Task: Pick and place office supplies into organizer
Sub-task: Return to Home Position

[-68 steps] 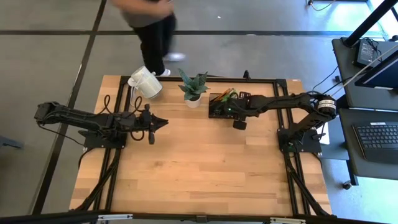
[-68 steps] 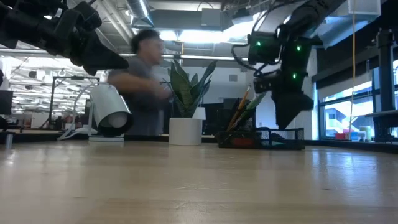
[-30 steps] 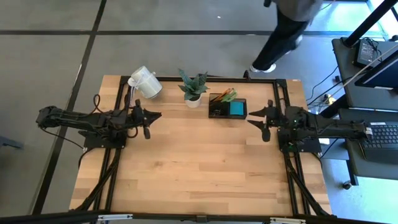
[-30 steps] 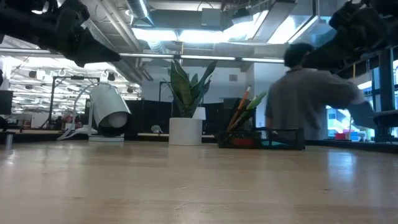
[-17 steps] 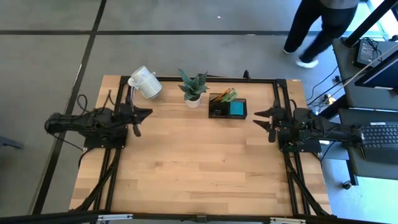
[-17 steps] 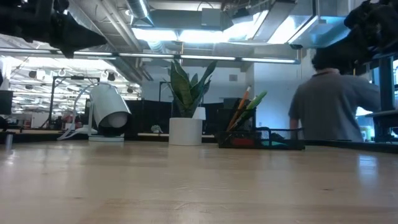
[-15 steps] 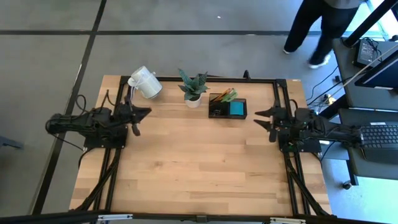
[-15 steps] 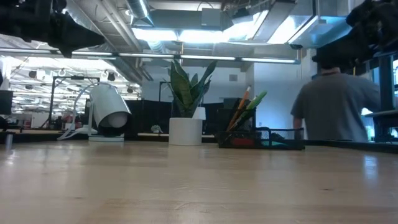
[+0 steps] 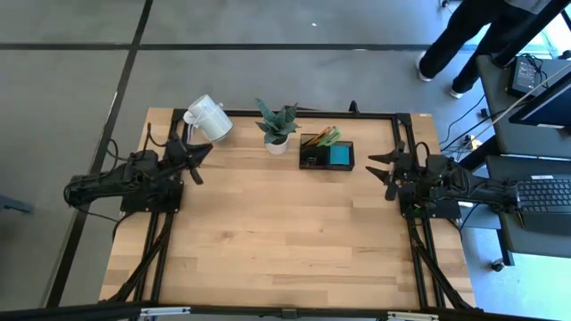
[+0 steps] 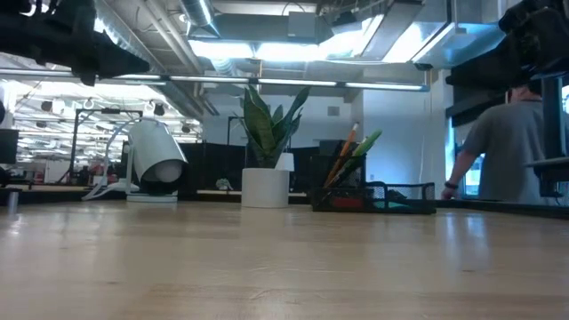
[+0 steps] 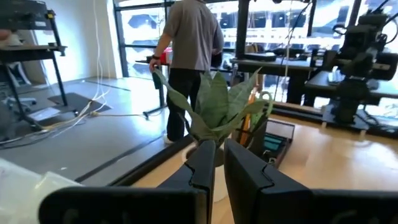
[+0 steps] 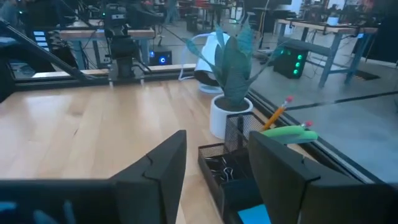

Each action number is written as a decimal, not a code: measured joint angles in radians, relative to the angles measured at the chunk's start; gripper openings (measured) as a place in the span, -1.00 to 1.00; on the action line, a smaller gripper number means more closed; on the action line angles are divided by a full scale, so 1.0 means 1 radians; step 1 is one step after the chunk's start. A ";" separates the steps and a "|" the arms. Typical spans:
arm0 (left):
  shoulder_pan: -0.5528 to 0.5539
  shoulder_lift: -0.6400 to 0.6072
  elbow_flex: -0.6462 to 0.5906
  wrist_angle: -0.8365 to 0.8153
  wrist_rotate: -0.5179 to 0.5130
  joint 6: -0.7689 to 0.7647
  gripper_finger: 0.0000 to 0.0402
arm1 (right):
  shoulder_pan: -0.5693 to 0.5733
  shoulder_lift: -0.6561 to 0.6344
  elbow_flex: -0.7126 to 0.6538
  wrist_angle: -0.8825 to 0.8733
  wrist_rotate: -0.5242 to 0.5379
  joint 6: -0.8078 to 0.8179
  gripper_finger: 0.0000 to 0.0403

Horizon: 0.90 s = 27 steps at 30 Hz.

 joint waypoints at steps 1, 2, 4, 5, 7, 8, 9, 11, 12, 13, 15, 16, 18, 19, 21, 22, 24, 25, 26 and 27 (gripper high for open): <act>0.016 0.000 0.000 0.005 0.020 -0.003 -0.87 | 0.000 0.000 -0.002 0.004 0.000 0.000 -0.13; 0.032 0.000 0.000 0.008 0.041 -0.004 -0.87 | 0.000 0.000 -0.009 0.011 0.000 0.000 -0.13; 0.061 0.000 -0.012 0.034 0.078 -0.011 -0.87 | 0.000 0.000 -0.032 0.024 0.005 0.000 -0.13; 0.076 0.001 -0.034 0.073 0.096 -0.011 -0.87 | 0.000 0.000 -0.049 0.045 0.007 -0.005 -0.13; 0.102 -0.005 -0.089 0.126 0.108 0.007 -0.87 | -0.002 0.000 -0.083 0.096 0.008 -0.026 -0.13; 0.116 -0.008 -0.107 0.137 0.108 0.016 -0.87 | -0.005 0.000 -0.097 0.119 0.008 -0.030 -0.13; 0.130 -0.009 -0.126 0.164 0.105 0.018 -0.87 | -0.009 0.000 -0.111 0.140 0.008 -0.030 -0.13; 0.159 -0.009 -0.157 0.199 0.107 0.012 -0.87 | -0.016 0.000 -0.130 0.171 0.008 -0.037 -0.13; 0.173 -0.009 -0.165 0.195 0.118 0.012 -0.87 | -0.019 0.000 -0.136 0.176 0.008 -0.037 -0.13; 0.186 -0.009 -0.171 0.194 0.130 0.009 -0.87 | -0.023 0.000 -0.142 0.175 0.008 -0.035 -0.13; 0.211 -0.009 -0.187 0.208 0.147 -0.006 -0.87 | -0.032 -0.001 -0.156 0.173 0.008 -0.030 -0.13; 0.223 -0.009 -0.190 0.215 0.161 -0.008 -0.87 | -0.035 0.000 -0.158 0.167 0.008 -0.029 -0.13; 0.246 -0.009 -0.198 0.238 0.197 -0.007 -0.87 | -0.040 -0.001 -0.158 0.168 0.008 -0.028 -0.13; 0.257 -0.009 -0.206 0.255 0.213 -0.007 -0.87 | -0.043 -0.004 -0.158 0.168 0.008 -0.028 -0.13; 0.278 -0.009 -0.211 0.265 0.233 -0.012 -0.87 | -0.051 -0.016 -0.158 0.164 0.008 -0.029 -0.13; 0.290 -0.008 -0.211 0.266 0.238 -0.013 -0.87 | -0.055 -0.023 -0.158 0.161 0.008 -0.029 -0.13; 0.309 -0.007 -0.211 0.266 0.239 -0.013 -0.87 | -0.068 -0.041 -0.158 0.138 0.007 -0.044 -0.13; 0.318 -0.007 -0.211 0.266 0.239 -0.008 -0.87 | -0.076 -0.047 -0.158 0.131 0.007 -0.049 -0.13; 0.326 -0.006 -0.211 0.266 0.239 0.001 -0.87 | -0.085 -0.047 -0.158 0.131 0.008 -0.054 -0.13; 0.334 -0.006 -0.211 0.266 0.239 0.008 -0.87 | -0.094 -0.047 -0.158 0.126 0.007 -0.062 -0.13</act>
